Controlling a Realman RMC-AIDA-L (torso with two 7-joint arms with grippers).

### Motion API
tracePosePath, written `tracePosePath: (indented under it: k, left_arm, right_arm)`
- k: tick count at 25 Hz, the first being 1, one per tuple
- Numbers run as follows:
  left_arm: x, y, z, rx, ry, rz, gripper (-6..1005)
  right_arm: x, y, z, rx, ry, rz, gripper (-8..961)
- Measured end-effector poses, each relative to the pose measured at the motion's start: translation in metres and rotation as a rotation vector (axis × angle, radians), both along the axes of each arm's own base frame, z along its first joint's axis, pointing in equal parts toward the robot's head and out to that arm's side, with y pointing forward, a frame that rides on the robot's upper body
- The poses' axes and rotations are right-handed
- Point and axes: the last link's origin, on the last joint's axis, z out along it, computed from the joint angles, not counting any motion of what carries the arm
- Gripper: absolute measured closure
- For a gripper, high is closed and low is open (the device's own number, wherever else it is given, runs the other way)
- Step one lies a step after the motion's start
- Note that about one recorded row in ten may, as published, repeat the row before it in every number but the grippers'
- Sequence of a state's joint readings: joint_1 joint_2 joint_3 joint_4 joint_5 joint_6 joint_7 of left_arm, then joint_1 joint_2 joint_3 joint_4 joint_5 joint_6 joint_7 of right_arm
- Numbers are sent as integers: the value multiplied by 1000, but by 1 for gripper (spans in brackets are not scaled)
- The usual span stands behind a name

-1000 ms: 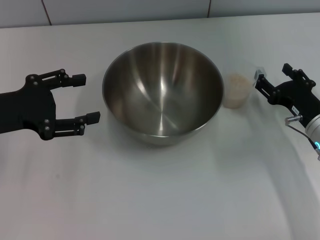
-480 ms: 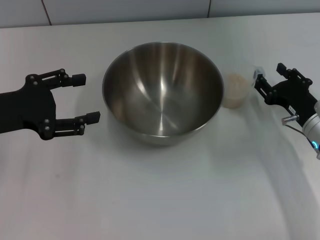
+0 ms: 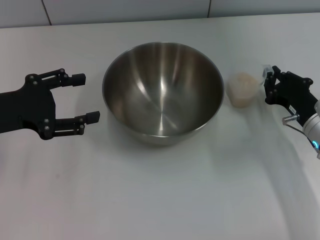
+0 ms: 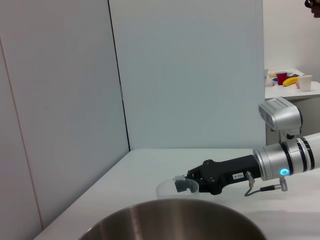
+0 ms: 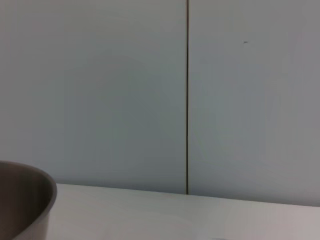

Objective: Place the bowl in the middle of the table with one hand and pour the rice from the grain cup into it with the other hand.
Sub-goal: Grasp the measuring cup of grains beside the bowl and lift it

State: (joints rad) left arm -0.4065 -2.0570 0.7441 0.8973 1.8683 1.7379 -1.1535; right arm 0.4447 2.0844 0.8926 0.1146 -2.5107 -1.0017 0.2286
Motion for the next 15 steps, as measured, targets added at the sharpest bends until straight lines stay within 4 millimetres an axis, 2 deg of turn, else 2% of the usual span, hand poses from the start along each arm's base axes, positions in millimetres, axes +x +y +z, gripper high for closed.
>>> tracePosePath:
  k: [3,5,11,15]
  left_arm:
    - [0,0,0,1,0,2,177]
    - [0,0,0,2,0,2,177]
    - [-1,0,-1,2,-4,6,177]
    - [-2,-1,-2,-2,-10,12,177]
  right_arm:
    - [0,-1,-1,-3,-2,0,676]
    - [1,-1,-1,-4,-2,0,893]
    - [1,-2,-1,-6,-4,-2,944]
    - [2,-3,-1,-8,-6,-2,944]
